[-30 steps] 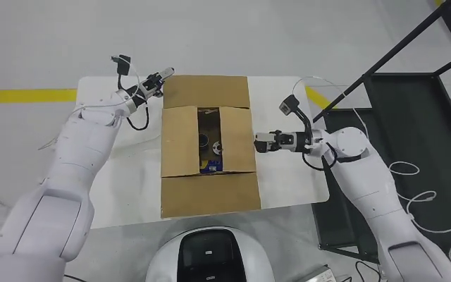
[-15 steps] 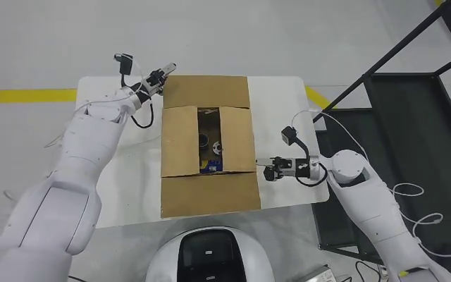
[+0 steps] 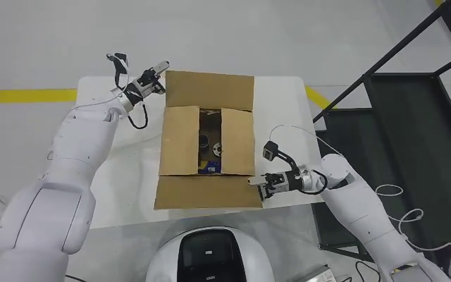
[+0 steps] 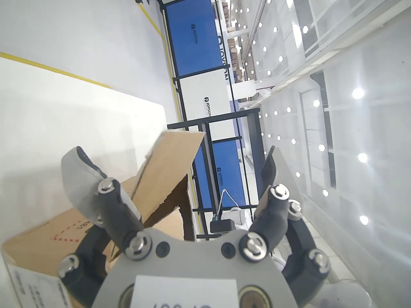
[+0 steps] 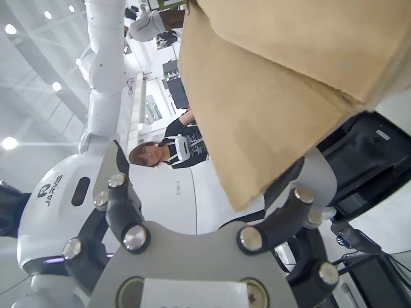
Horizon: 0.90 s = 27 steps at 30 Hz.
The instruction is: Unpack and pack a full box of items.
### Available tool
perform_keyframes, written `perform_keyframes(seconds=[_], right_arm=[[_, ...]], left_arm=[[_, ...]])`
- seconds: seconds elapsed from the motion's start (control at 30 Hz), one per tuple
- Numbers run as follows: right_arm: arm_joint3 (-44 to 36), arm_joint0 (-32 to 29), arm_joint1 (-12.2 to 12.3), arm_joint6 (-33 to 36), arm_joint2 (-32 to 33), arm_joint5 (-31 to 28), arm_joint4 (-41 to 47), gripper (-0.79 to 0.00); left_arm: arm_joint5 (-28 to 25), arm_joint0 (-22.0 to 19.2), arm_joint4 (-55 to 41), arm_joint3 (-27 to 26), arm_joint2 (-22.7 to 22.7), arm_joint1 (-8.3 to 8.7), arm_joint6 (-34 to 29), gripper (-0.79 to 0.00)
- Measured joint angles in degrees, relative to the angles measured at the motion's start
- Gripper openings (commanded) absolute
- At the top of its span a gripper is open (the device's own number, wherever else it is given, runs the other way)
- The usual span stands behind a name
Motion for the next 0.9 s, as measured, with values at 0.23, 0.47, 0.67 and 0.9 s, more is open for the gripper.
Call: perform_keyframes(seconds=[0.23,0.47,0.67,0.9], right_arm=[[2.7,2.1,-0.8,3.2,-0.9,-1.3,7.7,0.0],[5.7,4.9,-1.8,0.3,-2.0,-3.5,10.9,0.0],[6.8,6.4,-2.4,-6.7,-2.0,-7.7,8.4,0.0],[5.3,7.3,-2.6,-13.2,-2.8,-8.3,0.3,0.0]], left_arm=[[-2.7,1.4,-4.6,-2.4,-2.8,1.71,-11.4,0.0],[-2.4,2.0,-0.2,-3.1,-2.4,2.92,-10.1,0.0],[1.4,2.3,3.0,-2.6,-1.7,2.53,-0.7,0.0],[5.5,2.1,2.1,-2.5,-1.7,1.41,1.3,0.0]])
